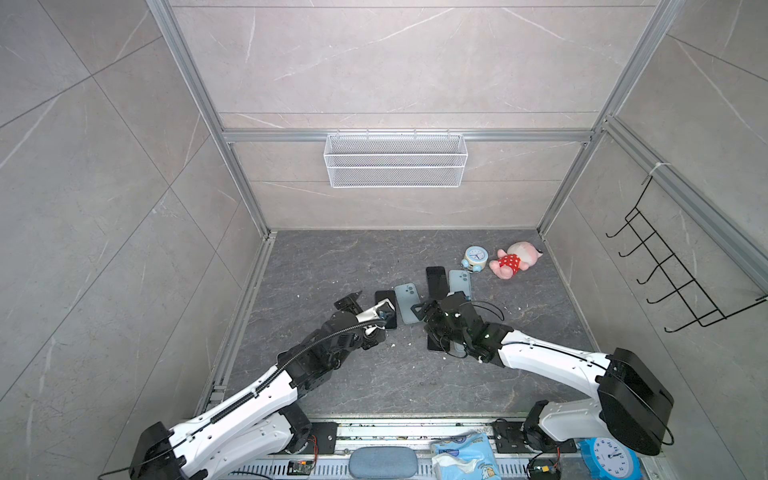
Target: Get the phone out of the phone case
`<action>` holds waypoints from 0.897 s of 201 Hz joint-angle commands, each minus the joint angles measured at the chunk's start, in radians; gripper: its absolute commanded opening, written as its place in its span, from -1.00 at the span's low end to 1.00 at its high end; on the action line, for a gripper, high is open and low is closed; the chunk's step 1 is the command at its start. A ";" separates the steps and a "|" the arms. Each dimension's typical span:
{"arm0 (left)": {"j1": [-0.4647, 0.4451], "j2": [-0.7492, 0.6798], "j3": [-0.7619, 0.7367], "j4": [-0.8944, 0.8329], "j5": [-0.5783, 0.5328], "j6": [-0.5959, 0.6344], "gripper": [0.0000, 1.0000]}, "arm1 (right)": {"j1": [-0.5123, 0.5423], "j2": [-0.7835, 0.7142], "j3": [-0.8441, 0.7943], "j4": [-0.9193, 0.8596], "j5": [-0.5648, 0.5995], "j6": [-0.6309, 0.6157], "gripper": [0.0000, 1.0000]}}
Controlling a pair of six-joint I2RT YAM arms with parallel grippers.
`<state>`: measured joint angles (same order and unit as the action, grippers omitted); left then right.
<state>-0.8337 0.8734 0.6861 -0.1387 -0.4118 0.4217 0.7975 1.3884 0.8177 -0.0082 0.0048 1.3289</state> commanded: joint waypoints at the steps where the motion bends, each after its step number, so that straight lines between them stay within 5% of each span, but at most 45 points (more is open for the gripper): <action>1: 0.072 0.017 0.145 -0.260 -0.068 -0.545 1.00 | -0.001 0.080 0.206 -0.328 -0.068 -0.387 0.63; 24: 0.209 0.122 0.227 -0.474 0.112 -0.912 0.99 | -0.003 0.188 0.337 -0.508 0.002 -0.573 0.62; 62: 0.229 0.221 0.109 -0.441 0.288 -1.157 0.78 | -0.007 0.328 0.447 -0.600 0.048 -0.708 0.36; 110: 0.229 0.379 0.078 -0.278 0.336 -1.174 0.20 | -0.006 0.461 0.531 -0.602 -0.005 -0.812 -0.28; 180: 0.214 0.605 0.099 -0.068 0.429 -1.216 -0.27 | -0.015 0.635 0.655 -0.598 -0.003 -0.835 -0.46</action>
<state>-0.6090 1.4334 0.7422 -0.2855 -0.0162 -0.7715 0.7914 1.9644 1.4189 -0.5804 -0.0044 0.5209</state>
